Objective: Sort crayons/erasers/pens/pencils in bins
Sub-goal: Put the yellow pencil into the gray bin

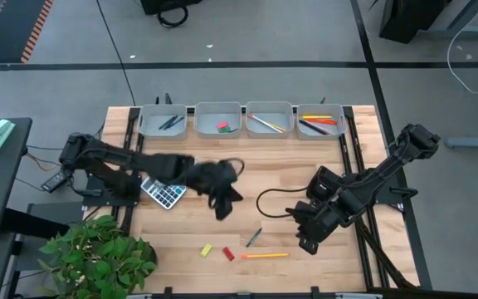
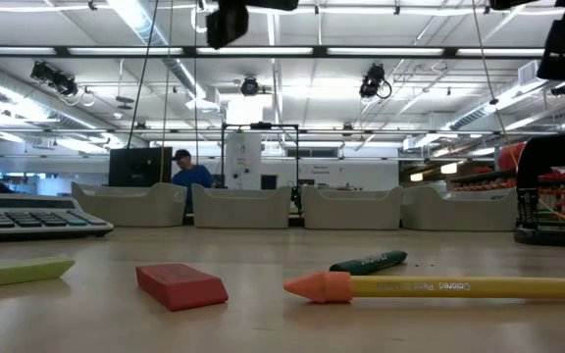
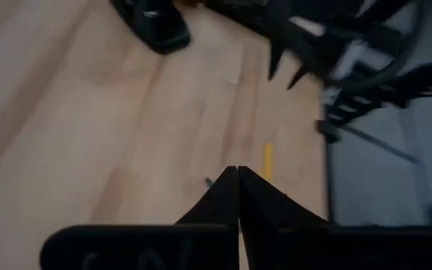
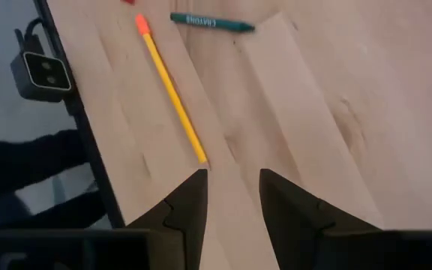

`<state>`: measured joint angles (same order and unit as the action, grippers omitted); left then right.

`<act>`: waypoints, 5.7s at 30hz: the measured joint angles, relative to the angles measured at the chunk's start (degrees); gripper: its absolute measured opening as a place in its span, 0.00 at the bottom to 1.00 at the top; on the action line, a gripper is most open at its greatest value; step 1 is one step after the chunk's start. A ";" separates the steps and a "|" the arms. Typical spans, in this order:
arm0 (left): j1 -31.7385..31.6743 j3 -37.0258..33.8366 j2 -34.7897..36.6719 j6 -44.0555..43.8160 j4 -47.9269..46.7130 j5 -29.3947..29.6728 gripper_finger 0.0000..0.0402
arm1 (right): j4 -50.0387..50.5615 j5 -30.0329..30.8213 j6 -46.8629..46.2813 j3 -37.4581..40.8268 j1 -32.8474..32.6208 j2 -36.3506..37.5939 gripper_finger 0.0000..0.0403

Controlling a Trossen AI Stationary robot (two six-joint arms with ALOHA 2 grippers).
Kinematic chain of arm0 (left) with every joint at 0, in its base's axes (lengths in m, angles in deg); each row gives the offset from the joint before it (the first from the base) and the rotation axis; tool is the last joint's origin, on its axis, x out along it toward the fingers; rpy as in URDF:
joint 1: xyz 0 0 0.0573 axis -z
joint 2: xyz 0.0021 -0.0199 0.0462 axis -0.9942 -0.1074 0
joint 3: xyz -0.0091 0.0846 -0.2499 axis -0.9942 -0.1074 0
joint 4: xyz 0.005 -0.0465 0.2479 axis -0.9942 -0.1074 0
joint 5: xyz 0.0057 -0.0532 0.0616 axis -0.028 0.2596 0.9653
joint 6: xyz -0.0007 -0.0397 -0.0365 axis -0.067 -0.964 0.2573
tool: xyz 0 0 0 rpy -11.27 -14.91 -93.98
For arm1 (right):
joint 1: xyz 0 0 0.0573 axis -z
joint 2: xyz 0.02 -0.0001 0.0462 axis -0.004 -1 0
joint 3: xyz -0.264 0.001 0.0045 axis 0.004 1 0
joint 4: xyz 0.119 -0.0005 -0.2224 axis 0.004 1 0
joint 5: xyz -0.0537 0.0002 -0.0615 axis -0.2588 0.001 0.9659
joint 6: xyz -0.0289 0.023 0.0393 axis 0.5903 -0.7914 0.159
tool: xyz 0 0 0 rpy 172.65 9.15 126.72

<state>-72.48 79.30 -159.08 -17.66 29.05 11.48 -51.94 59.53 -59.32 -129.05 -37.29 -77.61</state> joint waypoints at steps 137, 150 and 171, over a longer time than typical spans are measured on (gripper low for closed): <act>-8.88 -0.04 22.42 5.23 -17.84 10.77 0.09 | 13.22 -7.26 57.72 -30.27 65.86 -17.89 0.10; -19.51 -0.02 22.45 5.19 -16.07 13.06 0.07 | 15.81 -8.40 74.92 -37.00 77.04 -28.76 0.10; -31.82 0.00 23.48 7.28 -10.72 5.57 0.08 | 10.25 -8.28 82.22 -36.94 80.62 -34.12 0.10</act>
<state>-104.30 79.30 -135.60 -10.37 18.33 17.05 -41.70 51.25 22.90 -165.99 43.33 -111.73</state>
